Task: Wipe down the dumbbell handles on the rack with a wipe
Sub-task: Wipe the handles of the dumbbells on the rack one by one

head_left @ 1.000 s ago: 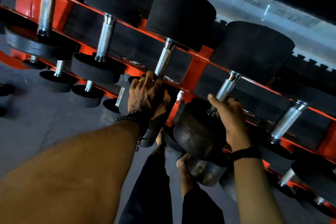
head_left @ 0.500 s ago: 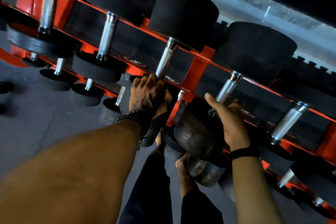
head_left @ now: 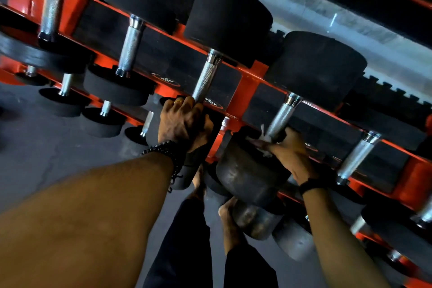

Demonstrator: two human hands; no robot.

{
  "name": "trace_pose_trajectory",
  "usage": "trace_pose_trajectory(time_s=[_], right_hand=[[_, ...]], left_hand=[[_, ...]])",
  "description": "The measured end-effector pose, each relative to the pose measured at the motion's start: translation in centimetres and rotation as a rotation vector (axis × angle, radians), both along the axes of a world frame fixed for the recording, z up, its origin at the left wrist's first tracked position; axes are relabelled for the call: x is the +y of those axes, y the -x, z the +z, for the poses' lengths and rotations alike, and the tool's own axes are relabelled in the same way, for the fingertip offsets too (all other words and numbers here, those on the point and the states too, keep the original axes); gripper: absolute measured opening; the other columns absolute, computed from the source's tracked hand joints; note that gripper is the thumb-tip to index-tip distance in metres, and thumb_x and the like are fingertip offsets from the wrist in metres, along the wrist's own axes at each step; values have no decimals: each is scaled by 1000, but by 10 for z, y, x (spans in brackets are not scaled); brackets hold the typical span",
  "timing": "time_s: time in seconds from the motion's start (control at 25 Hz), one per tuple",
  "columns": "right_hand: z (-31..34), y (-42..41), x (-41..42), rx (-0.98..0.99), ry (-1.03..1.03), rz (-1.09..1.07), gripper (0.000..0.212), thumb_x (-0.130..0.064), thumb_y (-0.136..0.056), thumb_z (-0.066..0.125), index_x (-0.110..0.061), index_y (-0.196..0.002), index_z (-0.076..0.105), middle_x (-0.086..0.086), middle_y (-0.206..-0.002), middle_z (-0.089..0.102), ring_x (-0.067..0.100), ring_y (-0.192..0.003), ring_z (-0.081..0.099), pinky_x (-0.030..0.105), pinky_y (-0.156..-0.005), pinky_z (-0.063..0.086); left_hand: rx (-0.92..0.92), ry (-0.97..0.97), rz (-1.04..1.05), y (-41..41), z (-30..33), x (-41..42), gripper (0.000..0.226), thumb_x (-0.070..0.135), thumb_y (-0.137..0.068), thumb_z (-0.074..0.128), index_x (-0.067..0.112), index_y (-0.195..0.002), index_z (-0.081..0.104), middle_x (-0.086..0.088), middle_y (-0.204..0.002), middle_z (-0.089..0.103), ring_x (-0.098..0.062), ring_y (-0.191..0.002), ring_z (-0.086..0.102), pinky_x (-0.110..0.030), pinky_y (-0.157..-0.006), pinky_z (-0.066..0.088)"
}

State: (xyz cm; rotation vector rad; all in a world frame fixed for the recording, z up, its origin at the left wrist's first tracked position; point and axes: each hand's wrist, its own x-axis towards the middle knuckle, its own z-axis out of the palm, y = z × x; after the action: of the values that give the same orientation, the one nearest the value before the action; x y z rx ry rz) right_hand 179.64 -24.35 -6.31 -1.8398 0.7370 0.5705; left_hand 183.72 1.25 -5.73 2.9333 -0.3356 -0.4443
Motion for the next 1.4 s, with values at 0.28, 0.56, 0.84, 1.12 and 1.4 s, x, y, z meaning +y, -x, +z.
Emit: trace_pose_trajectory(time_s=[0.28, 0.56, 0.84, 1.12, 1.4], right_hand=[[-1, 26, -3, -403, 343, 19, 22, -23, -74, 82, -15, -75, 62, -1, -74, 66, 19, -67, 61, 36, -62, 51], [-16, -2, -4, -603, 572, -201, 11, -10, -86, 65, -3, -90, 72, 18, -88, 69, 27, -79, 66, 29, -71, 53], [-8, -22, -6, -437, 429, -342, 17, -6, -83, 63, -5, -96, 75, 11, -87, 74, 21, -79, 70, 32, -72, 56], [-19, 16, 7, -165, 347, -181, 19, -17, -73, 57, -6, -76, 72, 4, -66, 62, 25, -69, 61, 40, -67, 51], [6, -7, 9, -182, -384, -295, 40, 9, -70, 48, -6, -101, 69, 6, -88, 69, 13, -83, 63, 25, -79, 48]], left_hand=[[-138, -29, -24, -2, 10, -6, 42, 41, -82, 42, 7, -78, 67, -10, -73, 57, -33, -67, 54, -39, -69, 40], [-112, -10, -37, -4, 13, -6, 43, 41, -83, 40, 8, -78, 66, -10, -73, 56, -32, -67, 55, -40, -71, 41], [-64, -38, -33, -5, 15, -9, 42, 41, -82, 40, 9, -79, 66, -9, -75, 58, -32, -70, 55, -39, -73, 40], [-92, -10, -26, -4, 13, -7, 39, 39, -83, 41, 9, -75, 64, -9, -74, 57, -32, -69, 55, -39, -72, 41], [-141, 13, -21, -2, 12, -8, 37, 37, -82, 44, 7, -74, 64, -9, -72, 55, -32, -64, 52, -38, -69, 39]])
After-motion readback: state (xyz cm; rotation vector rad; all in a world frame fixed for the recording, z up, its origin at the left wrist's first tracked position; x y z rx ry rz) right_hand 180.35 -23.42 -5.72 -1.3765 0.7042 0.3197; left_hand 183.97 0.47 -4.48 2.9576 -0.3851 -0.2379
